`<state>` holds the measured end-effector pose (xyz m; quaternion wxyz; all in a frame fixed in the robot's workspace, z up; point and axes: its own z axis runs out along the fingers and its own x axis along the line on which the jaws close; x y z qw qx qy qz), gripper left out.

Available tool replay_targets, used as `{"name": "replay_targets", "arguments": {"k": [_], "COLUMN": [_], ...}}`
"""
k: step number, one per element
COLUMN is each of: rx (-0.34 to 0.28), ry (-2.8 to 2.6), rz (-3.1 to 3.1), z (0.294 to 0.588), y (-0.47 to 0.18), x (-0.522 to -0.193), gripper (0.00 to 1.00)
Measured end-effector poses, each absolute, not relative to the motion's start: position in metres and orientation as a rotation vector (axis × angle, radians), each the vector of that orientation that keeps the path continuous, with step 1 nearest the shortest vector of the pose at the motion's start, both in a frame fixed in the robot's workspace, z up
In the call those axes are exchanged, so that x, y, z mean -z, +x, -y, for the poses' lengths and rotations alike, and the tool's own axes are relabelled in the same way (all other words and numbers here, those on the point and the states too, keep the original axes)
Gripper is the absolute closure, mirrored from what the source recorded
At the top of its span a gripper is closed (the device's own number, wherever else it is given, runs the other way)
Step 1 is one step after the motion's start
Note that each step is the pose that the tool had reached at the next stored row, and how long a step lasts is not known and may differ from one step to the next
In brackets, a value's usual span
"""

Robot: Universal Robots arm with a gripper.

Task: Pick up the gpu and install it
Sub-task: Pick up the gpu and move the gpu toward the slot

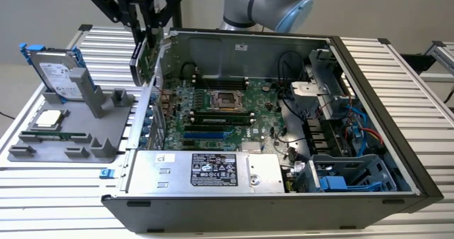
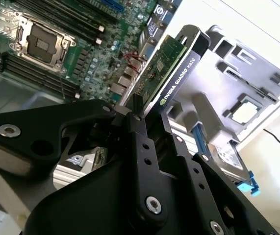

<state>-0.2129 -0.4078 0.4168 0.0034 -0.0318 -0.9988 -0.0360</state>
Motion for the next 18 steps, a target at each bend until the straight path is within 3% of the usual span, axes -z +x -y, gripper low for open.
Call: {"name": "replay_targets", "arguments": {"k": [18], "rx": [0.113], "ry": [-0.099], "rz": [3.131], "z": [0.407], "y": [-0.192], "x": [-0.417], "gripper": [1.0]}}
